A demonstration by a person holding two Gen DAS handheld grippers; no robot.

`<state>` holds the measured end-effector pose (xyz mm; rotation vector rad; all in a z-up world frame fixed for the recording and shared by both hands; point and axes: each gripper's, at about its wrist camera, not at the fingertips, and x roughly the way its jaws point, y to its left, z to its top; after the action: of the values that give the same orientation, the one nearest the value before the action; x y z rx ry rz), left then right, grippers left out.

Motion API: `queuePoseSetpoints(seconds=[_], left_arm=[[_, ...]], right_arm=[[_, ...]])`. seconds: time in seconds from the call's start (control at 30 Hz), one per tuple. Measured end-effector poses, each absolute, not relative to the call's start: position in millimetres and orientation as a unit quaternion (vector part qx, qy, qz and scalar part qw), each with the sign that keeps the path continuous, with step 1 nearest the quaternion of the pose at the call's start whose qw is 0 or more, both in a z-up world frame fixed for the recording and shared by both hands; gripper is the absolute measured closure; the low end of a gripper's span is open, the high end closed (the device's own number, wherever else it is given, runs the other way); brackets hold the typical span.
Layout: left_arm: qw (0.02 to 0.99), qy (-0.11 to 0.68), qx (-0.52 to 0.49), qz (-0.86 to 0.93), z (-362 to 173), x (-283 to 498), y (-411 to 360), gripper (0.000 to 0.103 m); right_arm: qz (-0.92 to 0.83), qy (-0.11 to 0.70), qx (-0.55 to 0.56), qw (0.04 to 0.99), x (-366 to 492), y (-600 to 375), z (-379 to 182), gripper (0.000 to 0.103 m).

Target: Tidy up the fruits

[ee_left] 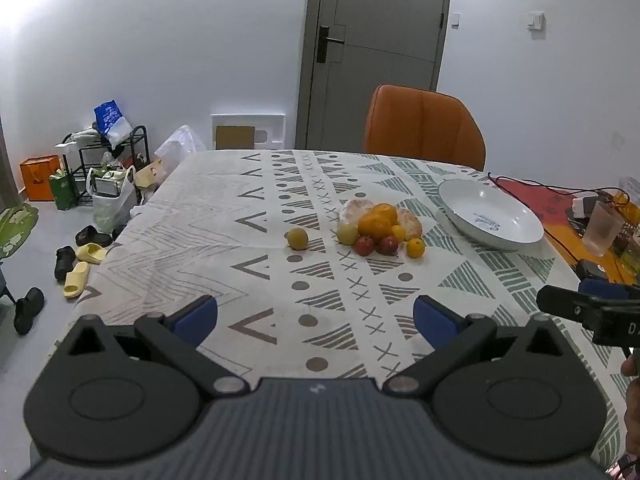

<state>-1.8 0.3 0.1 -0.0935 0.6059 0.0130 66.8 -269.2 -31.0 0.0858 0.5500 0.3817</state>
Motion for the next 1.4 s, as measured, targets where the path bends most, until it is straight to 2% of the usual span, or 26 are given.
queuePoseSetpoints(seconds=[1.4], left_arm=[[0.96, 0.275, -0.05, -0.011, 13, -14, 0, 0.0]], right_arm=[[0.172, 0.275, 0.049, 0.945, 61, -279, -18, 0.0]])
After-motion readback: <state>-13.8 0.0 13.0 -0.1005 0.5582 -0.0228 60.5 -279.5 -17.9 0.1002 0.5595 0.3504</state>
